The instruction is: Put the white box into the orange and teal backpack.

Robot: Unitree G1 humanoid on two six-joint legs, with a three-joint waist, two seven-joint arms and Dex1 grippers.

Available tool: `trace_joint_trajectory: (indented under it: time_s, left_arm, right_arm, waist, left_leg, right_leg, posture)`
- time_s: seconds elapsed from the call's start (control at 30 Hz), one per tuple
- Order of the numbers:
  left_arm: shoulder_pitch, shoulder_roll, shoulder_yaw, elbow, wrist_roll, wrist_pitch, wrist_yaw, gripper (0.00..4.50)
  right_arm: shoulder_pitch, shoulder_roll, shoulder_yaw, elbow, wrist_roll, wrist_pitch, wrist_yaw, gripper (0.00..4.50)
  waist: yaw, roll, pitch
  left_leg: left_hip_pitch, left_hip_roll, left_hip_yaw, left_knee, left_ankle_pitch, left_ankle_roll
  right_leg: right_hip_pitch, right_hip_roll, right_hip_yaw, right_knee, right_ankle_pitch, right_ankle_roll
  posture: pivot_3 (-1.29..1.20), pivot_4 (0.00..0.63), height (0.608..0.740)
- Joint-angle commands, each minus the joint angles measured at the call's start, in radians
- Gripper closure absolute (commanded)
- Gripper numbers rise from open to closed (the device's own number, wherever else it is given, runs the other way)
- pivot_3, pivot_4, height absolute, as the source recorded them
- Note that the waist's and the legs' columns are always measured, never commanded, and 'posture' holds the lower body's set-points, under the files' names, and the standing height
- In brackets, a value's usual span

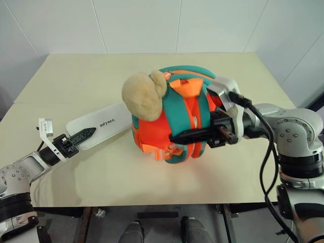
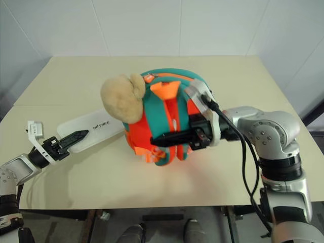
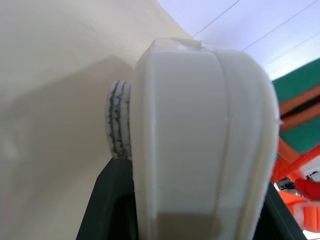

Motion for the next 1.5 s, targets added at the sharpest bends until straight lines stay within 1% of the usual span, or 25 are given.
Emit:
trace_joint_trajectory:
  time_s: [0.03, 0.17, 0.27, 0.37, 0.5, 0.63, 0.73, 0.83, 0.93, 1.0, 1.13, 1.2, 1.3, 1.37, 1.47, 1.5]
  left_arm:
    - [0.044, -0.008, 0.038, -0.149, -0.060, -0.047, -0.047, 3.13]
    - [0.068, -0.003, 0.106, -0.290, -0.174, -0.017, -0.030, 3.13]
    - [0.080, 0.013, 0.192, -0.377, -0.312, 0.017, 0.009, 3.13]
    - [0.129, 0.047, 0.226, -0.420, -0.367, 0.035, 0.013, 3.13]
    - [0.144, 0.077, 0.237, -0.460, -0.432, 0.030, 0.028, 3.13]
    - [0.100, 0.099, 0.225, -0.498, -0.516, 0.018, 0.061, 3.13]
    - [0.098, 0.116, 0.209, -0.516, -0.550, 0.016, 0.067, 3.13]
    - [0.114, 0.136, 0.185, -0.537, -0.555, 0.017, 0.051, 3.13]
    - [0.112, 0.155, 0.153, -0.536, -0.517, -0.002, 0.037, 3.13]
    - [0.121, 0.176, 0.119, -0.530, -0.466, -0.024, 0.000, 3.13]
    - [0.144, 0.249, 0.026, -0.510, -0.328, -0.090, -0.114, 3.13]
    - [0.135, 0.276, -0.003, -0.493, -0.293, -0.114, -0.153, 3.13]
    - [0.099, 0.349, -0.101, -0.441, -0.109, -0.257, -0.244, 3.13]
    - [0.063, 0.390, -0.179, -0.385, 0.024, -0.377, -0.303, 3.13]
    - [-0.043, 0.401, -0.300, -0.294, 0.172, -0.534, -0.371, 3.13]
    - [-0.082, 0.393, -0.332, -0.272, 0.198, -0.567, -0.394, 3.13]
  right_arm:
    - [0.028, -0.051, 0.020, 0.040, -0.063, -0.051, 0.049, 4.46]
    - [0.043, -0.070, 0.061, 0.096, -0.158, -0.132, 0.073, 4.46]
    - [0.059, -0.060, 0.069, 0.100, -0.173, -0.146, 0.080, 4.46]
    - [0.080, -0.050, 0.078, 0.099, -0.187, -0.155, 0.080, 4.46]
    - [0.094, -0.028, 0.084, 0.098, -0.199, -0.161, 0.074, 4.46]
    - [0.092, -0.009, 0.089, 0.107, -0.211, -0.166, 0.072, 4.46]
    - [0.089, -0.002, 0.090, 0.114, -0.219, -0.168, 0.074, 4.46]
    - [0.088, 0.005, 0.088, 0.116, -0.222, -0.167, 0.074, 4.46]
    - [0.085, 0.010, 0.088, 0.120, -0.227, -0.168, 0.073, 4.46]
    - [0.081, 0.014, 0.088, 0.124, -0.232, -0.169, 0.074, 4.46]
    - [0.076, 0.016, 0.086, 0.130, -0.239, -0.170, 0.078, 4.46]
    - [0.075, 0.014, 0.086, 0.134, -0.243, -0.172, 0.082, 4.46]
    - [0.075, 0.011, 0.088, 0.140, -0.250, -0.179, 0.084, 4.46]
    - [0.073, 0.013, 0.088, 0.144, -0.253, -0.181, 0.083, 4.46]
    - [0.076, 0.020, 0.090, 0.145, -0.257, -0.187, 0.081, 4.46]
    - [0.076, 0.023, 0.091, 0.146, -0.259, -0.189, 0.080, 4.46]
  waist:
    - [0.000, 0.000, 0.000]
    - [0.000, -0.001, 0.000]
    - [-0.004, -0.001, 0.000]
    - [-0.004, -0.001, 0.000]
    - [-0.002, -0.001, 0.000]
    - [0.000, -0.001, 0.000]
    - [-0.001, -0.001, 0.000]
    - [-0.005, -0.001, 0.000]
    - [-0.002, -0.001, 0.000]
    - [-0.002, -0.001, 0.000]
    - [-0.001, -0.001, 0.000]
    - [-0.001, -0.001, 0.000]
    - [-0.002, -0.001, 0.000]
    - [0.000, -0.001, 0.000]
    - [0.000, -0.001, 0.000]
    - [-0.001, -0.001, 0.000]
  left_leg:
    - [0.000, 0.000, 0.000, 0.000, 0.000, 0.000]
    - [-0.001, 0.000, 0.000, 0.002, -0.001, 0.000]
    - [-0.001, 0.000, 0.000, 0.002, -0.001, 0.000]
    - [-0.001, 0.001, 0.000, 0.002, -0.001, 0.000]
    - [-0.001, 0.000, 0.001, 0.004, -0.002, 0.001]
    - [-0.002, 0.000, 0.000, 0.008, -0.002, 0.001]
    - [-0.002, 0.000, 0.001, 0.008, -0.002, 0.001]
    - [-0.002, 0.000, 0.000, 0.008, -0.002, 0.001]
    - [-0.002, 0.001, 0.000, 0.007, -0.002, 0.001]
    - [-0.002, 0.000, 0.000, 0.008, -0.002, 0.001]
    - [-0.002, 0.000, 0.001, 0.008, -0.002, 0.001]
    - [-0.002, 0.000, 0.001, 0.008, -0.002, 0.001]
    - [-0.002, 0.000, 0.001, 0.008, -0.002, 0.001]
    - [-0.002, 0.000, 0.001, 0.007, -0.002, 0.001]
    - [-0.001, 0.000, 0.002, 0.007, -0.002, 0.001]
    - [-0.002, 0.000, 0.001, 0.008, -0.002, 0.001]
  right_leg:
    - [0.000, 0.000, 0.000, 0.000, 0.000, 0.000]
    - [0.000, 0.000, 0.000, 0.000, 0.000, 0.000]
    - [0.000, 0.000, 0.000, 0.000, 0.000, 0.000]
    - [0.000, 0.000, 0.000, 0.000, 0.000, 0.000]
    - [0.000, 0.000, 0.000, 0.000, 0.000, 0.000]
    - [0.001, 0.000, 0.000, 0.000, 0.000, 0.000]
    - [0.002, 0.000, 0.000, -0.001, 0.000, -0.002]
    - [0.002, 0.001, 0.000, 0.000, 0.000, -0.001]
    - [0.001, 0.001, 0.000, 0.000, 0.000, -0.001]
    - [0.002, 0.001, 0.000, 0.000, 0.000, -0.002]
    - [0.002, 0.001, 0.000, -0.001, -0.002, -0.005]
    - [0.002, 0.001, 0.000, -0.001, -0.002, -0.006]
    - [0.002, 0.001, 0.000, -0.002, -0.003, -0.008]
    - [0.002, 0.001, 0.000, -0.001, -0.007, -0.015]
    - [0.002, 0.001, 0.001, -0.002, -0.007, -0.015]
    - [0.002, 0.001, 0.001, -0.002, -0.007, -0.015]
  posture:
    - [0.00, 0.150, 0.740]
    - [0.00, 0.150, 0.740]
    - [0.00, 0.150, 0.740]
    - [0.00, 0.150, 0.740]
    - [0.00, 0.150, 0.740]
    - [0.00, 0.150, 0.740]
    - [0.00, 0.150, 0.740]
    - [0.00, 0.150, 0.740]
    - [0.00, 0.150, 0.740]
    - [0.00, 0.150, 0.740]
    - [0.00, 0.150, 0.740]
    - [0.00, 0.150, 0.740]
    - [0.00, 0.150, 0.740]
    - [0.00, 0.150, 0.740]
    - [0.00, 0.150, 0.740]
    - [0.00, 0.150, 0.740]
